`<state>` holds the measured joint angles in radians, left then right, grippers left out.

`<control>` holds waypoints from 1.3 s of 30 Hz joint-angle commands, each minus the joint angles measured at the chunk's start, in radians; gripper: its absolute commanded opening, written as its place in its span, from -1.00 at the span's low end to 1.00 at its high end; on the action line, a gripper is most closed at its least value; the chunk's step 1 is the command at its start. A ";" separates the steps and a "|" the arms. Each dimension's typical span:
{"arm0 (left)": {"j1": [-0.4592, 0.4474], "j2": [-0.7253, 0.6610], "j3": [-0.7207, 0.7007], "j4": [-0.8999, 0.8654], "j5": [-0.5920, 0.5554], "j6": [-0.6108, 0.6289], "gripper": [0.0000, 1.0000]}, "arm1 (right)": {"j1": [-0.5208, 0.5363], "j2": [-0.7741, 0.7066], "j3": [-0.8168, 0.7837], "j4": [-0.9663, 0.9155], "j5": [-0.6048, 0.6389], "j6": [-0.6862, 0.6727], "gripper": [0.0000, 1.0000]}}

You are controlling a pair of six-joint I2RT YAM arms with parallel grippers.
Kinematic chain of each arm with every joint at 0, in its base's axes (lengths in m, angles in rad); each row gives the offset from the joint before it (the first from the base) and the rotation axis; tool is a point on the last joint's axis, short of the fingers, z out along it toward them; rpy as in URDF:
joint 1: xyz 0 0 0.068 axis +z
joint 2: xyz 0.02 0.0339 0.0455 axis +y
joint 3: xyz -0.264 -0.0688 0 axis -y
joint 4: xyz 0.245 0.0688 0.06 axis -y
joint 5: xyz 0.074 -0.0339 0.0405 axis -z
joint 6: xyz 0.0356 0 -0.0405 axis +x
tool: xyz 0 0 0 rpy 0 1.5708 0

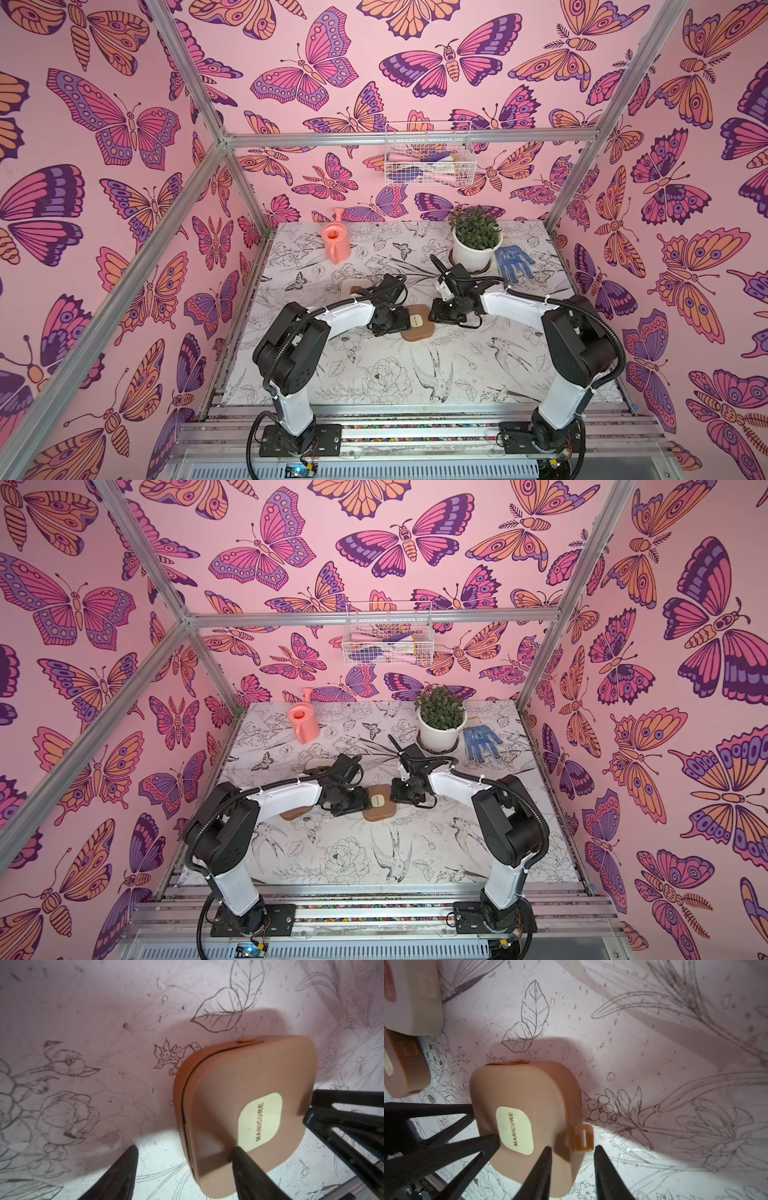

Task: Organize nail clipper sets
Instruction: Close the storage box at the center of the board.

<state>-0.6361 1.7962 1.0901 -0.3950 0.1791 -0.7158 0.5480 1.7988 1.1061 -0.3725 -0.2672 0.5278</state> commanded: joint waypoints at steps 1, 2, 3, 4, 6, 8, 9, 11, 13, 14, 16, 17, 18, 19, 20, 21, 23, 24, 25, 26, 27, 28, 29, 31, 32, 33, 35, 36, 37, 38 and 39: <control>-0.005 0.031 0.001 -0.059 -0.032 0.001 0.44 | 0.009 0.026 0.012 0.008 0.008 0.015 -0.30; -0.006 0.032 -0.001 -0.060 -0.032 0.001 0.44 | 0.009 0.028 0.014 0.008 0.008 0.016 -0.30; -0.006 0.031 -0.001 -0.060 -0.032 0.000 0.45 | 0.010 0.032 0.016 0.008 0.008 0.015 -0.31; -0.006 0.032 -0.001 -0.059 -0.032 0.001 0.44 | 0.012 0.035 0.017 0.007 0.008 0.016 -0.32; -0.006 0.034 0.001 -0.059 -0.030 0.002 0.44 | 0.012 0.039 0.021 0.009 0.008 0.015 -0.33; -0.007 0.035 0.002 -0.060 -0.029 0.002 0.44 | 0.012 0.041 0.023 0.008 0.011 0.015 -0.33; -0.006 0.037 0.003 -0.060 -0.029 0.003 0.44 | 0.011 0.043 0.024 0.006 0.011 0.014 -0.33; -0.006 0.040 0.005 -0.060 -0.026 0.005 0.44 | 0.013 0.049 0.028 0.004 0.011 0.014 -0.34; -0.006 0.043 0.008 -0.060 -0.024 0.007 0.44 | 0.015 0.057 0.032 0.004 0.010 0.014 -0.35; -0.005 0.045 0.010 -0.060 -0.023 0.007 0.44 | 0.014 0.059 0.032 0.004 0.010 0.014 -0.35; -0.007 0.046 0.013 -0.061 -0.022 0.007 0.44 | 0.018 0.067 0.036 0.003 0.010 0.011 -0.35; -0.006 0.049 0.013 -0.060 -0.022 0.007 0.44 | 0.019 0.072 0.040 -0.003 0.013 0.010 -0.36; -0.006 0.049 0.014 -0.060 -0.021 0.009 0.44 | 0.020 0.074 0.044 -0.012 0.022 0.007 -0.37; -0.006 0.052 0.016 -0.060 -0.020 0.009 0.45 | 0.024 0.076 0.049 -0.024 0.038 0.000 -0.36; -0.006 0.054 0.017 -0.060 -0.020 0.008 0.45 | 0.028 0.071 0.055 -0.038 0.056 -0.007 -0.33; -0.006 0.056 0.017 -0.061 -0.020 0.008 0.44 | 0.033 0.068 0.061 -0.052 0.076 -0.015 -0.27; -0.006 0.060 0.020 -0.060 -0.020 0.009 0.44 | 0.039 0.059 0.074 -0.074 0.115 -0.031 -0.22; -0.006 0.063 0.023 -0.061 -0.020 0.008 0.44 | 0.042 0.057 0.080 -0.085 0.130 -0.038 -0.22; -0.006 0.066 0.026 -0.061 -0.019 0.008 0.44 | 0.045 0.057 0.088 -0.094 0.138 -0.045 -0.23; -0.006 0.069 0.029 -0.060 -0.018 0.008 0.43 | 0.048 0.057 0.097 -0.107 0.147 -0.052 -0.25; -0.006 0.072 0.034 -0.060 -0.018 0.009 0.43 | 0.049 0.060 0.105 -0.116 0.152 -0.057 -0.27; -0.007 0.075 0.038 -0.059 -0.017 0.009 0.42 | 0.050 0.062 0.109 -0.120 0.154 -0.060 -0.29; -0.006 0.078 0.042 -0.060 -0.017 0.010 0.42 | 0.051 0.066 0.114 -0.124 0.154 -0.063 -0.30; -0.005 0.081 0.049 -0.059 -0.017 0.010 0.38 | 0.054 0.074 0.121 -0.127 0.152 -0.065 -0.32; -0.006 0.081 0.052 -0.059 -0.017 0.010 0.36 | 0.057 0.077 0.123 -0.128 0.152 -0.065 -0.33; -0.006 0.082 0.056 -0.059 -0.015 0.010 0.34 | 0.059 0.081 0.123 -0.128 0.152 -0.067 -0.35; -0.008 0.081 0.060 -0.059 -0.014 0.009 0.30 | 0.062 0.087 0.126 -0.129 0.149 -0.068 -0.36; -0.007 0.082 0.062 -0.059 -0.012 0.012 0.27 | 0.064 0.091 0.127 -0.130 0.149 -0.067 -0.37; -0.007 0.081 0.063 -0.058 -0.011 0.012 0.23 | 0.064 0.093 0.127 -0.129 0.148 -0.066 -0.37; -0.008 0.081 0.065 -0.058 -0.009 0.012 0.17 | 0.066 0.096 0.127 -0.129 0.146 -0.066 -0.38; -0.007 0.083 0.067 -0.059 -0.005 0.012 0.12 | 0.065 0.096 0.127 -0.130 0.146 -0.064 -0.38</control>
<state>-0.6373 1.8481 1.1561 -0.3962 0.1944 -0.7128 0.6041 1.8626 1.2221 -0.4576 -0.1467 0.4713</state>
